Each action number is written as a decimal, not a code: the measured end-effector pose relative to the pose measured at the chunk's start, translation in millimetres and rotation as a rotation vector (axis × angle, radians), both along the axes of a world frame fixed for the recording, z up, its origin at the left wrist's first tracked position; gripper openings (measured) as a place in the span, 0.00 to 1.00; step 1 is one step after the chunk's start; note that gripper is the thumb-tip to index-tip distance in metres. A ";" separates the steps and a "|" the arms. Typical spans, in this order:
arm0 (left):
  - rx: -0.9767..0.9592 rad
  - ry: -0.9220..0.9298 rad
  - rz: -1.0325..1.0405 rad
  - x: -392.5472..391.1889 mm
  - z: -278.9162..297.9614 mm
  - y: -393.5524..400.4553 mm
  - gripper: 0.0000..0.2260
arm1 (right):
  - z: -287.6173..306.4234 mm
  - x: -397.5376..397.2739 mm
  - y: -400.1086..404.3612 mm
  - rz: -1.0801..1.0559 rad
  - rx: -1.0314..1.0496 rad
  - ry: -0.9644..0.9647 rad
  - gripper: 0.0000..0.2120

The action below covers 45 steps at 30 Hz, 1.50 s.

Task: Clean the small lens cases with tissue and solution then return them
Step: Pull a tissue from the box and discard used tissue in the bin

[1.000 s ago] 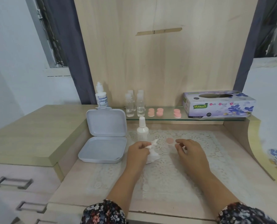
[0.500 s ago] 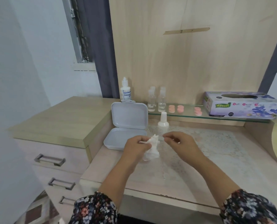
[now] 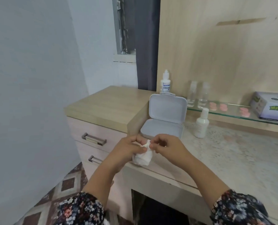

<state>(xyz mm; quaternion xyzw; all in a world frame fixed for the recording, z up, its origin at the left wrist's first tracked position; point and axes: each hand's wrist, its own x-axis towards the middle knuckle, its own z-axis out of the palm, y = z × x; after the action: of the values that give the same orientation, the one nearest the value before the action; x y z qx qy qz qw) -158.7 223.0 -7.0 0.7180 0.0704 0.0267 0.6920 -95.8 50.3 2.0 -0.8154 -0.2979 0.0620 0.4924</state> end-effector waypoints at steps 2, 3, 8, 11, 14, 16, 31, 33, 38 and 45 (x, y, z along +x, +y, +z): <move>-0.016 -0.004 0.008 -13.9 -2.6 18.6 0.07 | -1.1 -8.5 16.9 0.070 -0.022 -0.007 0.06; -0.017 0.001 0.012 -19.8 -4.8 27.7 0.07 | -1.8 -12.9 25.0 0.106 -0.031 -0.005 0.08; -0.022 0.043 0.003 -50.6 -19.8 73.0 0.08 | -12.6 -36.5 69.4 0.229 -0.065 0.028 0.07; -0.056 0.116 -0.001 -64.9 -33.7 99.1 0.11 | -24.4 -49.5 97.8 0.254 -0.125 0.033 0.07; -0.099 0.209 0.054 -77.0 -53.5 123.2 0.11 | -41.4 -62.7 129.2 0.270 -0.243 -0.006 0.07; -0.104 0.276 0.078 -86.7 -67.5 134.7 0.11 | -54.9 -73.0 147.0 0.289 -0.297 -0.019 0.04; 0.520 0.731 0.260 -143.4 -170.2 185.2 0.07 | -159.7 -108.2 224.6 0.359 -0.538 0.498 0.16; 0.485 0.789 0.209 -144.2 -178.9 182.6 0.12 | -165.7 -108.8 226.9 0.327 -0.534 0.544 0.15; 0.393 0.828 0.188 -144.2 -185.5 175.2 0.19 | -167.8 -108.4 225.4 0.272 -0.488 0.585 0.14; 0.502 0.727 0.149 -125.0 -166.5 164.6 0.13 | -153.5 -102.1 214.9 0.225 -0.392 0.632 0.10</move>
<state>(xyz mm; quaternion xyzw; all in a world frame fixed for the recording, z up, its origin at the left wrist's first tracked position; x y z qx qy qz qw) -283.7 387.6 -173.4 0.8194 0.3520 -0.1615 0.4226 -197.9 265.2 -151.5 -0.7970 -0.2018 0.4193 0.3850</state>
